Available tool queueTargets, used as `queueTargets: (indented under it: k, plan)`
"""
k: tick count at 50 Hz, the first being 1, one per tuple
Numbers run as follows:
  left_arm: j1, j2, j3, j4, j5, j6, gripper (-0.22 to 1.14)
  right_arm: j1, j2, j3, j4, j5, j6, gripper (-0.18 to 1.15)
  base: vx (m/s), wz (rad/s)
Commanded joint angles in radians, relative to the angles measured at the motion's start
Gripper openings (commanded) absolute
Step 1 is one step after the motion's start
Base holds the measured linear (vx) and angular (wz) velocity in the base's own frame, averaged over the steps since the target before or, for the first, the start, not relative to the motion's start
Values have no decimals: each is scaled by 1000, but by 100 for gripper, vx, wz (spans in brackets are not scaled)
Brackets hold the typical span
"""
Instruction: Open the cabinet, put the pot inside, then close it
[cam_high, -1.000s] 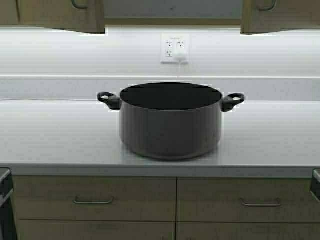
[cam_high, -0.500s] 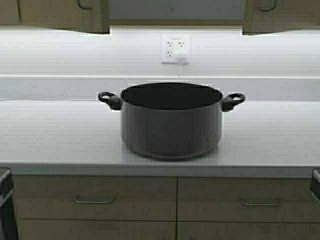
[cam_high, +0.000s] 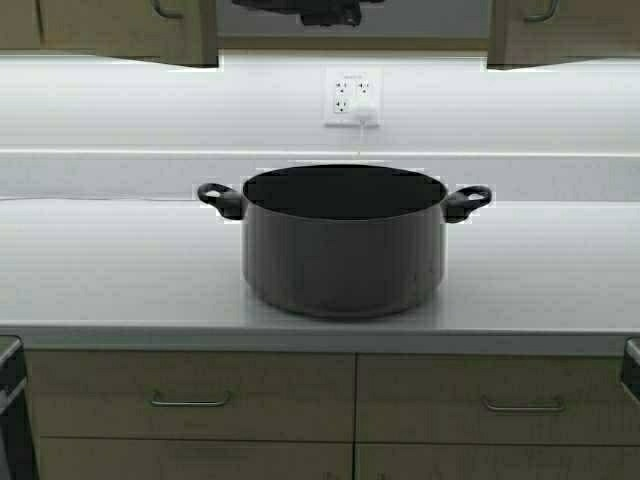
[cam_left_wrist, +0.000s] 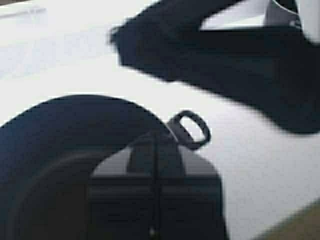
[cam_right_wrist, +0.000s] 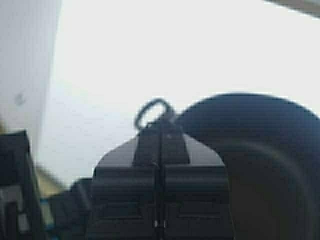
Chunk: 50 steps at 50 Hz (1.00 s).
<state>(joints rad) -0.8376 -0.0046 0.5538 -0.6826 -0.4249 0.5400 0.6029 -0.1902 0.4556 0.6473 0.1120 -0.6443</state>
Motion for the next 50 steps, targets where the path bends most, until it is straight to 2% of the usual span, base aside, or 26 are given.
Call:
queueTargets:
  k: [1, 8, 20, 29, 35, 38, 42, 47, 50]
  plan:
    - [52, 52, -86, 2, -34, -9, 2, -21, 58, -69, -3, -37, 3, 6, 0, 0]
    - [127, 80, -104, 3, -34, -28, 2, -78, 77, -66, 0, -41, 6, 6, 0, 0]
    - [213, 28, -18, 2, -34, -32, 2, -202, -5, 25, -2, -40, 5, 6, 0, 0]
    - [249, -51, 78, 2, -51, -34, 2, -276, -101, 114, -3, -38, 5, 6, 0, 0]
    - [247, -106, 126, 2, -60, -43, 3, -281, -161, 144, 0, -34, 5, 9, 0, 0]
    - [235, -126, 149, 2, -60, -55, 8, -278, -190, 160, 2, -21, 6, 19, 0, 0]
    - [215, -158, 189, 2, -64, -84, 21, -272, -229, 192, 14, -3, 9, 46, 0, 0]
    - [170, -192, 232, 2, -84, -118, 53, -272, -272, 239, 109, -8, 12, 88, 0, 0]
    - [138, -204, 255, 3, -112, -140, 74, -272, -293, 272, 199, -26, 15, 105, 0, 0]
